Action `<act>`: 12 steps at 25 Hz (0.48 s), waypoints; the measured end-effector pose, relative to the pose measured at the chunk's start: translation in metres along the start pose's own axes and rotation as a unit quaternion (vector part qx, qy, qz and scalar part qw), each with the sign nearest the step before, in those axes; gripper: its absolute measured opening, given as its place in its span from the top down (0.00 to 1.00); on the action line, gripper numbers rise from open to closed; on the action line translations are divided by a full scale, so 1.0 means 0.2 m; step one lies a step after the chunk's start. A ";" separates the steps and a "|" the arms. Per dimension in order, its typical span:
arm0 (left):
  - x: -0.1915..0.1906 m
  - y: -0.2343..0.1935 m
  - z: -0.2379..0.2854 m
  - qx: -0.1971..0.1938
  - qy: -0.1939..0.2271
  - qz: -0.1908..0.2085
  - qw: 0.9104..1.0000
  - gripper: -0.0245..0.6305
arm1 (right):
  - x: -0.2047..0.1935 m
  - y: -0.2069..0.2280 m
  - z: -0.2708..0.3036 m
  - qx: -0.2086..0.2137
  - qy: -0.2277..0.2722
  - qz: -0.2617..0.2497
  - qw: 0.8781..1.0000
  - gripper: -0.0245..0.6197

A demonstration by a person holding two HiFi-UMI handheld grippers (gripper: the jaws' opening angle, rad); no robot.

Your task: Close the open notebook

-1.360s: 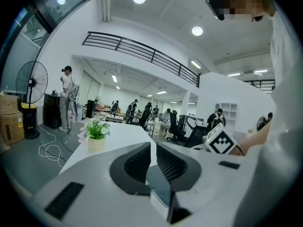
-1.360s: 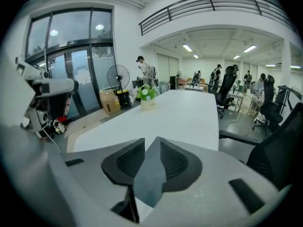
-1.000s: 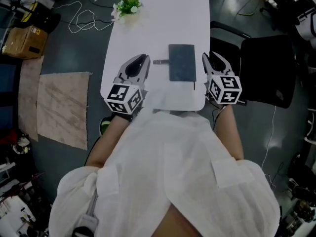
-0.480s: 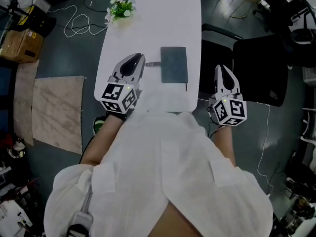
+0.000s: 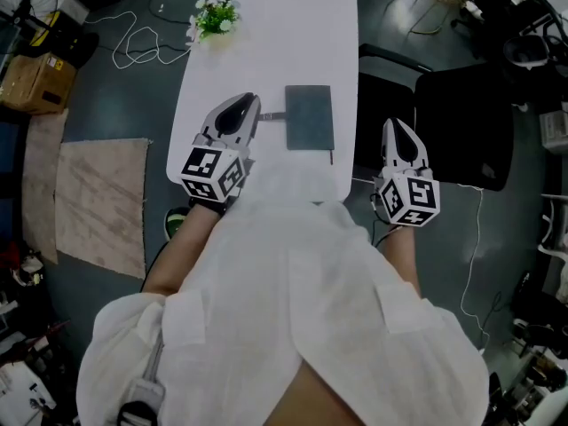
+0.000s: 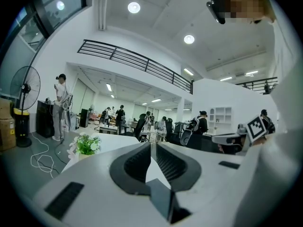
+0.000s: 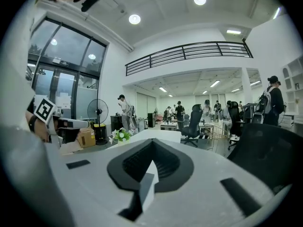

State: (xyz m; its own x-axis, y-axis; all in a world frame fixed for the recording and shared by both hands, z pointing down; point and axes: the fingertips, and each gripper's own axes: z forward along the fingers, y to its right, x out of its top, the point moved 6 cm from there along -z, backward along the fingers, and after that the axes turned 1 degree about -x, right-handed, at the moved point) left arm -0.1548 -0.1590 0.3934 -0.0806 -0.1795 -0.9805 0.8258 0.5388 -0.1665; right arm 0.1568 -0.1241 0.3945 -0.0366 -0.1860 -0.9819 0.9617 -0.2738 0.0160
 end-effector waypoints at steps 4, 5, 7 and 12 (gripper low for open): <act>-0.02 0.00 0.00 0.000 -0.004 -0.001 1.000 0.91 | -0.01 0.00 0.01 0.006 -0.009 -0.001 1.000 0.96; -0.02 0.00 0.00 0.000 -0.005 -0.002 1.000 0.91 | -0.02 0.00 0.02 0.007 -0.012 -0.002 1.000 0.96; -0.02 0.01 0.00 0.000 -0.008 -0.002 1.000 0.91 | -0.02 0.00 0.02 0.011 -0.018 -0.008 1.000 0.96; -0.02 0.00 0.00 0.003 -0.011 -0.003 1.000 0.91 | -0.02 -0.04 0.05 0.025 -0.025 -0.023 0.999 0.96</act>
State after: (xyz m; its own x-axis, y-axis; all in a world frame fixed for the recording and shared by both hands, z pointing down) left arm -0.1538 -0.1573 0.3976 -0.0734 -0.2003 -0.9770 0.8288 0.5325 -0.1715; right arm 0.1476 -0.1298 0.4009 -0.0955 -0.2192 -0.9710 0.9442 -0.3289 -0.0186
